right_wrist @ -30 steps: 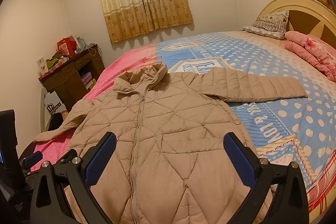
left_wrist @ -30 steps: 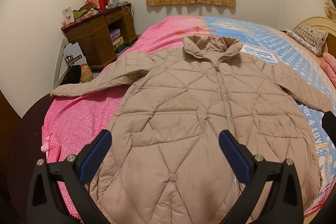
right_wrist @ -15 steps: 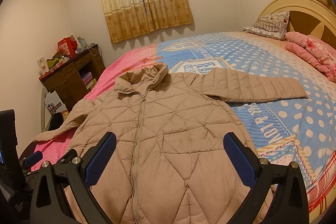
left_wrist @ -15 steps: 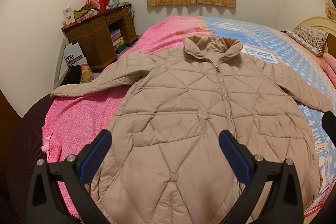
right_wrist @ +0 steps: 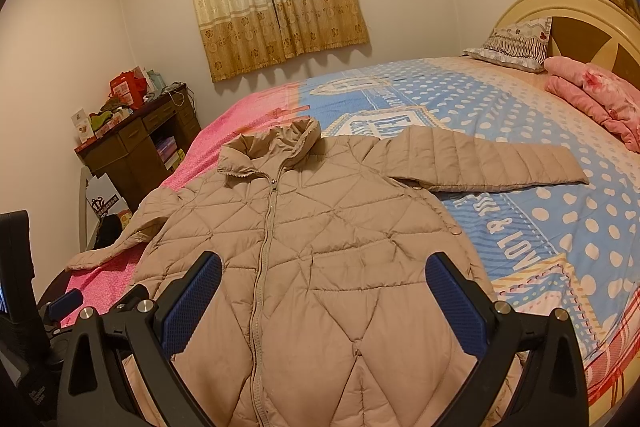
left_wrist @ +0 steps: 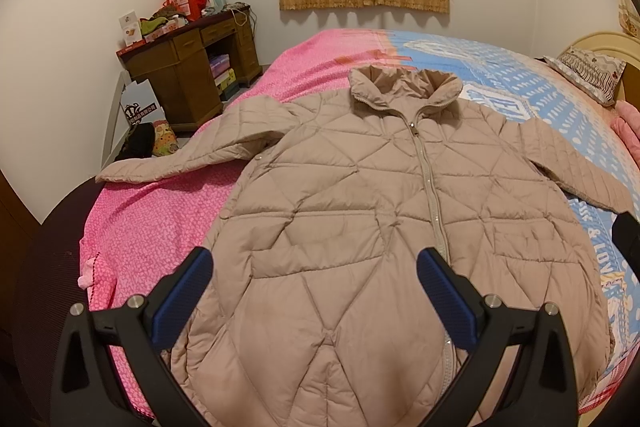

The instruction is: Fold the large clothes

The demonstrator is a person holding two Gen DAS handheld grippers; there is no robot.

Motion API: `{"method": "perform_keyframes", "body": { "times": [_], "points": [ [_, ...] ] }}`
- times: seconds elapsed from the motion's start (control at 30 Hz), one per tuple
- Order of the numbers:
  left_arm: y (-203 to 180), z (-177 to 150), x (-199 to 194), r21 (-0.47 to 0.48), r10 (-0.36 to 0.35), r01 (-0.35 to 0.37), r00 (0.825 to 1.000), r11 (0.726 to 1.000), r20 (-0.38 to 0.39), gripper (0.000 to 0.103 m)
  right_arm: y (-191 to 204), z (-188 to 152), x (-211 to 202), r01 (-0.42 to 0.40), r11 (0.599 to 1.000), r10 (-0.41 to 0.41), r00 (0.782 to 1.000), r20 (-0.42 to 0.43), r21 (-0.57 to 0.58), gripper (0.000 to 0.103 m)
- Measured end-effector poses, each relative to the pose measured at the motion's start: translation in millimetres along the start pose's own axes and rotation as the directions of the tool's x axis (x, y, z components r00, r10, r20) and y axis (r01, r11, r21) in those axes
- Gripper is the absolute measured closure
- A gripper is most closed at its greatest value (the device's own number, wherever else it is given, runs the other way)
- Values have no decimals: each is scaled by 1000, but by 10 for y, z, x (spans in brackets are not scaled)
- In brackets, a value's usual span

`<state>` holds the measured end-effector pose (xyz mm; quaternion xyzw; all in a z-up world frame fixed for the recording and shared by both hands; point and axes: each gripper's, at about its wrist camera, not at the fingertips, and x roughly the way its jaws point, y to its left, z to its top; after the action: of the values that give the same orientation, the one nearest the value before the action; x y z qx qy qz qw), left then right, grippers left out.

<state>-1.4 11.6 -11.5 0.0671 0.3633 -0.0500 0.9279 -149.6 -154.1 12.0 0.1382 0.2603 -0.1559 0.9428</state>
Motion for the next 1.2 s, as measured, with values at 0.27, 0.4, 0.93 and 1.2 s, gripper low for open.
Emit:
{"method": "perform_keyframes", "body": {
  "times": [0.27,0.4,0.93,1.2],
  "points": [
    [-1,4,1,0,0,0,1000,1000,0,0,20,-9,6,2,1000,-2,1000,1,-3,1],
    [1,2,2,2,1,-1,1000,1000,-1,0,-16,-25,18,7,1000,-7,1000,0,1,1],
    [-218,308,406,24,-22,22,1000,999,-18,0,-1173,268,294,146,977,-150,989,12,155,1],
    [-190,412,1056,10,46,-46,998,999,-51,0,-2967,182,805,125,804,-103,992,-71,581,1]
  ]
}}
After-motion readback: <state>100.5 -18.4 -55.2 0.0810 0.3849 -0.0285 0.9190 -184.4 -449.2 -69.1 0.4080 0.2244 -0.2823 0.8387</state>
